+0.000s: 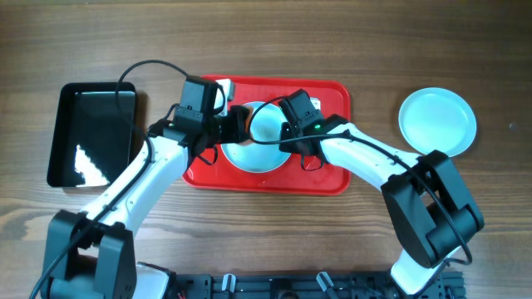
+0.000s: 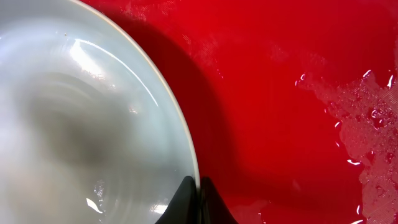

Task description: Clean dirty plates on tray and stack at the side

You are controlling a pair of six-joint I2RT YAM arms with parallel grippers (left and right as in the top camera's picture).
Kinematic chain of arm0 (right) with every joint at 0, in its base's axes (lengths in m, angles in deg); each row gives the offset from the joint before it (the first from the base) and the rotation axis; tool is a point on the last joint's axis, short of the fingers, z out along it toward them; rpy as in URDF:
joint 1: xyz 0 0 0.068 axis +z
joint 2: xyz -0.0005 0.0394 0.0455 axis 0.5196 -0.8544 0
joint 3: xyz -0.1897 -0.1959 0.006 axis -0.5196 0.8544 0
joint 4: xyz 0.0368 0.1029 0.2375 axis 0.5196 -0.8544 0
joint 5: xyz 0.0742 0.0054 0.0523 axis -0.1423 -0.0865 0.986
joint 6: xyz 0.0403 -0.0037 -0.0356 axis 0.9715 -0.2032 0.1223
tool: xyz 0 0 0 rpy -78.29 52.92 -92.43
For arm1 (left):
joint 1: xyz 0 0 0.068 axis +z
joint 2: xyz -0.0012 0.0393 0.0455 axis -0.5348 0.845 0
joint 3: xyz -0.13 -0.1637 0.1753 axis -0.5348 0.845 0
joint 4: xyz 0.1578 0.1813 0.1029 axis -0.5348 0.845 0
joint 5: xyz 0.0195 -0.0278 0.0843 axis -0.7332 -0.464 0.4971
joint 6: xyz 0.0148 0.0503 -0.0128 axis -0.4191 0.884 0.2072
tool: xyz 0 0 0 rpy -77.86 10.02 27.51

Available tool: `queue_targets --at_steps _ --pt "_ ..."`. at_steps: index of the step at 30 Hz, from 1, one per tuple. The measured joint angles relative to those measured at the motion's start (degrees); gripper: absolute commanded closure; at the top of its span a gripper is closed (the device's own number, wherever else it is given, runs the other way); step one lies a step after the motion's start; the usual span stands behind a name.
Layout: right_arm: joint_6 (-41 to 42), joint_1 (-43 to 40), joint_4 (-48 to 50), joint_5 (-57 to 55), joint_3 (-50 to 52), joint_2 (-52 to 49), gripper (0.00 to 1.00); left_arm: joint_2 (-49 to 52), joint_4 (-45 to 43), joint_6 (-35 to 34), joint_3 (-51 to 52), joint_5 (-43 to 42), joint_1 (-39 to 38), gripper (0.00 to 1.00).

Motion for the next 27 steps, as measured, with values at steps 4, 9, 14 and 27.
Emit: queue_targets --at_steps 4,9,14,27 --pt "0.0 0.0 0.02 0.0 0.0 0.0 0.96 2.89 0.63 0.66 -0.24 0.83 0.0 0.84" --pt "0.0 0.0 0.02 0.0 0.0 0.0 0.96 7.17 1.77 0.85 -0.24 1.27 -0.52 0.78" --pt "0.0 0.0 0.02 0.0 0.0 0.0 0.96 7.5 1.44 1.09 -0.24 1.46 -3.17 0.68" --pt "0.0 0.0 0.04 0.0 0.0 0.0 0.96 7.5 0.9 1.46 -0.24 3.17 -4.5 0.62"
